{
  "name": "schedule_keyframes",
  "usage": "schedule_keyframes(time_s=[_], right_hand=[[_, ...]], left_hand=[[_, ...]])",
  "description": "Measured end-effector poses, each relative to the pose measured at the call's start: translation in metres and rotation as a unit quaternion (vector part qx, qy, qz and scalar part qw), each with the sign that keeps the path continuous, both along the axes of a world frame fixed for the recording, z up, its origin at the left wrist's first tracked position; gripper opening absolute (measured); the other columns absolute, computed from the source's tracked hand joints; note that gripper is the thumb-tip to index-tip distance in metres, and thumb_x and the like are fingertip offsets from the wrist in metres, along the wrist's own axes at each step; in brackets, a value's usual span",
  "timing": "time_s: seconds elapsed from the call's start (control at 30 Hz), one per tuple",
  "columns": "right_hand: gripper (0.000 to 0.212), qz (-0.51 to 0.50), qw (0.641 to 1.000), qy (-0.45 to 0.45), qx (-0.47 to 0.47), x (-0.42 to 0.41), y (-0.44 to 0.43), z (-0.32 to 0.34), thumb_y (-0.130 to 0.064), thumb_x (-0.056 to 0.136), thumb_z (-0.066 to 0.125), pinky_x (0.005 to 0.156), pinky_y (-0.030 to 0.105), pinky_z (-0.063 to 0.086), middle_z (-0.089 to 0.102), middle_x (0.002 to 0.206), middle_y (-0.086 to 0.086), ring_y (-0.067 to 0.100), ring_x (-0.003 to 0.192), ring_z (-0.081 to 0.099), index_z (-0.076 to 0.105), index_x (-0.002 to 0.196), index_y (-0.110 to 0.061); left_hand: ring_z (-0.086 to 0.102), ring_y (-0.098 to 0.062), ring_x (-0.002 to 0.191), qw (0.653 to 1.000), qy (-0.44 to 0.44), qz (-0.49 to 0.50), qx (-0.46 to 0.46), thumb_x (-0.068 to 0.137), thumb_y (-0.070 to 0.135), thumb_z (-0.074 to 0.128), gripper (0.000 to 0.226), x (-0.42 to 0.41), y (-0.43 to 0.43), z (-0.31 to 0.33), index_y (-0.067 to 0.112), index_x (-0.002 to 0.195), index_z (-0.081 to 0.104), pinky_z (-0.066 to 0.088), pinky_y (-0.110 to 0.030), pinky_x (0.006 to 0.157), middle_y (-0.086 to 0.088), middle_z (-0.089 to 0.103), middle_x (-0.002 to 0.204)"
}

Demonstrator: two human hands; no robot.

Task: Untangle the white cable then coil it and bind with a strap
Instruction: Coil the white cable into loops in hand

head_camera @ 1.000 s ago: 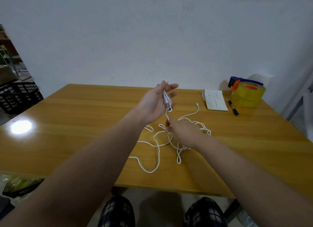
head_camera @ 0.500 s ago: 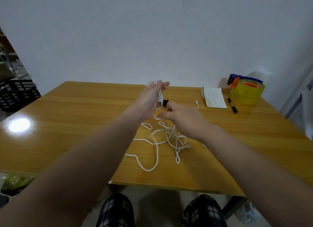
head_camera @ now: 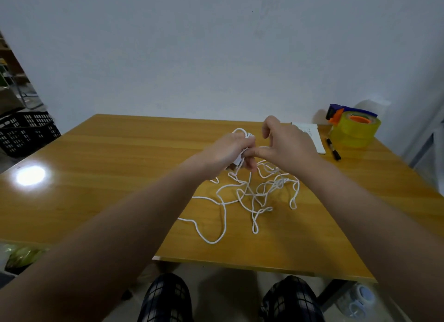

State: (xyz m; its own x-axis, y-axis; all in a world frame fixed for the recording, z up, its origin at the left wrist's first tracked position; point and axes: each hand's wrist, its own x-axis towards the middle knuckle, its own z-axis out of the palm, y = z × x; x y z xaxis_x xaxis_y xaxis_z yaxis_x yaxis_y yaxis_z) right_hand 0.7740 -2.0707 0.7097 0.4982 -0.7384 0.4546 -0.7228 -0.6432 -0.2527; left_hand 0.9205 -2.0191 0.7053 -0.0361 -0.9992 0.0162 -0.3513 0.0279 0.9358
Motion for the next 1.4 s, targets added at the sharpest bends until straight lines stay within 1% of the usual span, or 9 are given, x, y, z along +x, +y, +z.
schedule_keyframes(time_s=[0.2, 0.3, 0.4, 0.63, 0.73, 0.87, 1.07, 1.27, 1.4], right_hand=[[0.069, 0.214, 0.946, -0.069, 0.236, -0.008, -0.003, -0.002, -0.028, 0.075, 0.076, 0.072, 0.007, 0.042, 0.049, 0.128, -0.008, -0.007, 0.083, 0.05, 0.042, 0.135, -0.026], [0.044, 0.251, 0.902, -0.12, 0.331, -0.008, 0.003, -0.01, -0.009, 0.076, 0.075, 0.075, 0.007, 0.045, 0.063, 0.101, -0.004, -0.007, 0.085, 0.057, 0.056, 0.116, -0.013], [0.018, 0.21, 0.912, -0.199, 0.292, -0.003, 0.005, -0.019, -0.022, 0.085, 0.066, 0.076, 0.025, 0.045, 0.067, 0.089, 0.013, 0.006, 0.079, 0.058, 0.066, 0.098, -0.009], [0.041, 0.225, 0.802, -0.367, 0.414, 0.014, 0.035, -0.025, -0.04, 0.084, 0.051, 0.065, 0.031, 0.039, 0.046, 0.044, 0.002, 0.016, 0.051, 0.05, 0.047, 0.059, -0.008], [0.039, 0.212, 0.814, -0.333, 0.426, 0.017, 0.042, -0.023, -0.035, 0.091, 0.053, 0.062, 0.031, 0.04, 0.037, 0.039, -0.001, 0.012, 0.043, 0.038, 0.058, 0.075, 0.001], [0.033, 0.197, 0.848, -0.3, 0.39, -0.001, 0.037, -0.023, -0.042, 0.081, 0.058, 0.068, 0.04, 0.038, 0.048, 0.048, 0.0, 0.02, 0.056, 0.044, 0.061, 0.058, -0.018], [0.041, 0.195, 0.885, -0.2, 0.373, -0.002, 0.028, -0.025, -0.042, 0.092, 0.049, 0.047, 0.022, 0.043, 0.056, 0.065, 0.004, 0.014, 0.052, 0.053, 0.06, 0.072, -0.008], [0.028, 0.148, 0.882, -0.235, 0.382, -0.003, 0.002, -0.014, -0.031, 0.084, 0.064, 0.041, 0.024, 0.045, 0.054, 0.059, 0.001, 0.013, 0.045, 0.054, 0.057, 0.084, -0.003], [0.028, 0.141, 0.83, -0.242, 0.483, -0.011, -0.01, -0.01, -0.017, 0.085, 0.066, 0.05, 0.024, 0.052, 0.062, 0.084, 0.009, 0.015, 0.065, 0.062, 0.051, 0.108, -0.009]], left_hand=[[0.014, -0.01, 0.039, 0.997, 0.019, -0.039, 0.056, 0.098, 0.033, 0.04, 0.038, -0.008, 0.003, -0.003, 0.015, 0.064, 0.039, 0.008, -0.02, 0.043, 0.002, 0.022, 0.048], [0.013, -0.008, 0.034, 0.994, 0.08, -0.02, 0.071, 0.099, 0.04, 0.04, 0.046, -0.003, 0.003, -0.003, 0.014, 0.061, 0.038, 0.009, -0.015, 0.041, 0.005, 0.021, 0.042], [0.017, -0.008, 0.033, 0.993, 0.105, 0.026, 0.044, 0.096, 0.049, 0.041, 0.051, -0.002, 0.003, 0.001, 0.017, 0.057, 0.038, 0.016, -0.015, 0.038, 0.007, 0.022, 0.04], [0.037, -0.013, 0.035, 0.991, -0.007, 0.135, 0.001, 0.083, 0.072, 0.04, 0.066, 0.008, 0.008, 0.005, 0.014, 0.053, 0.042, 0.035, -0.026, 0.051, 0.002, 0.038, 0.042], [0.033, -0.012, 0.033, 0.989, 0.023, 0.142, 0.034, 0.082, 0.075, 0.037, 0.068, 0.009, 0.013, 0.009, 0.014, 0.052, 0.042, 0.029, -0.024, 0.046, 0.004, 0.034, 0.037], [0.03, -0.009, 0.035, 0.993, 0.078, -0.032, 0.088, 0.092, 0.063, 0.029, 0.059, 0.013, 0.029, -0.001, 0.013, 0.062, 0.045, 0.03, -0.026, 0.053, 0.008, 0.029, 0.037], [0.046, -0.009, 0.043, 0.979, 0.003, -0.149, 0.136, 0.098, 0.05, 0.028, 0.055, 0.017, 0.027, 0.0, 0.005, 0.091, 0.059, 0.032, -0.038, 0.075, 0.006, 0.037, 0.042], [0.054, -0.007, 0.048, 0.98, 0.153, -0.085, 0.096, 0.1, 0.035, 0.038, 0.032, 0.008, 0.007, -0.015, 0.011, 0.082, 0.048, 0.046, -0.028, 0.067, 0.006, 0.052, 0.053], [0.036, -0.003, 0.039, 0.963, 0.257, -0.03, 0.076, 0.102, 0.029, 0.035, 0.032, 0.007, -0.01, -0.024, 0.012, 0.077, 0.046, 0.031, -0.014, 0.04, 0.007, 0.043, 0.051]])
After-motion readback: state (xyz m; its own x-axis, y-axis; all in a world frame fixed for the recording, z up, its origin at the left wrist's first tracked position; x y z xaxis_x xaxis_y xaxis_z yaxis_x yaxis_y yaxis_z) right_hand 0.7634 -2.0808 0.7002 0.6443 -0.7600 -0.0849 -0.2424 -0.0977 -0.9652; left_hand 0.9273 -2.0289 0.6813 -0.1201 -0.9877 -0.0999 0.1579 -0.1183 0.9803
